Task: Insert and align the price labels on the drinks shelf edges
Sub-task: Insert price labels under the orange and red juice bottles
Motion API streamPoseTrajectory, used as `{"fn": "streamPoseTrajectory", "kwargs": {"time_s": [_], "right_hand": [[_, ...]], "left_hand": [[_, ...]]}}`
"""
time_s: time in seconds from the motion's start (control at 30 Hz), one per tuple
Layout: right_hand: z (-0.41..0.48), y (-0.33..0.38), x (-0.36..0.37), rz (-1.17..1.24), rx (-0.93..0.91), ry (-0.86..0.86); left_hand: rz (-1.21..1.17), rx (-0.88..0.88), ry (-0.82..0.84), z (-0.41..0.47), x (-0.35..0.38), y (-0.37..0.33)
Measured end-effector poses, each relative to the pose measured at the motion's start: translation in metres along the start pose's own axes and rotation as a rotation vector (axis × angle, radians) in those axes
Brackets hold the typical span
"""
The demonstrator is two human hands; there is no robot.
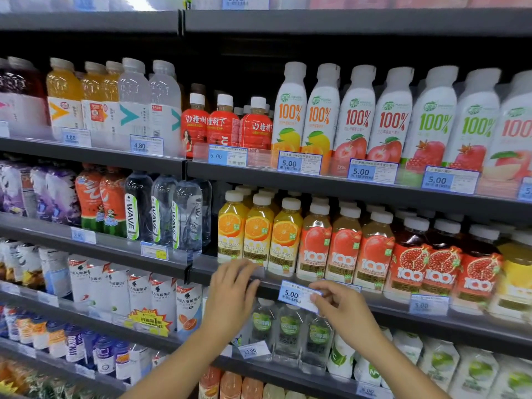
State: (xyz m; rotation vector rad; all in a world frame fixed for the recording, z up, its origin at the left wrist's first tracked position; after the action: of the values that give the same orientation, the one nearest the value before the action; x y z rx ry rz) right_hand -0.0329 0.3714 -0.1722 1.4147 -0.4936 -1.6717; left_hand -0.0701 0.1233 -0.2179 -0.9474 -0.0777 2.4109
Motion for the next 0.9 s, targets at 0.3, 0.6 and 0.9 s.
{"fn": "streamPoseTrajectory", "kwargs": {"time_s": [0.3,0.6,0.9], "right_hand": [[0.003,0.007,0.024,0.026,0.014,-0.150],[0.014,0.025,0.042,0.031,-0.004,-0.162],[0.025,0.040,0.048,0.121,-0.050,-0.301]], "left_hand": [[0.099,0.015,-0.034,0.023,-0.017,0.047],[0.131,0.062,0.127,0.043,-0.017,0.038],[0.034,0.019,0.015,0.043,-0.033,0.034]]}}
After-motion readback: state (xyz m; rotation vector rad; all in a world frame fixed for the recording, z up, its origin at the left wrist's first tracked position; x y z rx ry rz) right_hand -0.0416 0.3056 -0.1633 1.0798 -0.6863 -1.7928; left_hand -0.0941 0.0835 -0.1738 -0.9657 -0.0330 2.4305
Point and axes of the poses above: each hand's wrist, its own z-axis towards the middle knuckle, its own x-axis out of the palm, y = z × x, the point moved 2 cm from there along z, towards the middle knuckle, and after that the axes turned 5 degrees about y, right-handed, at the moved point
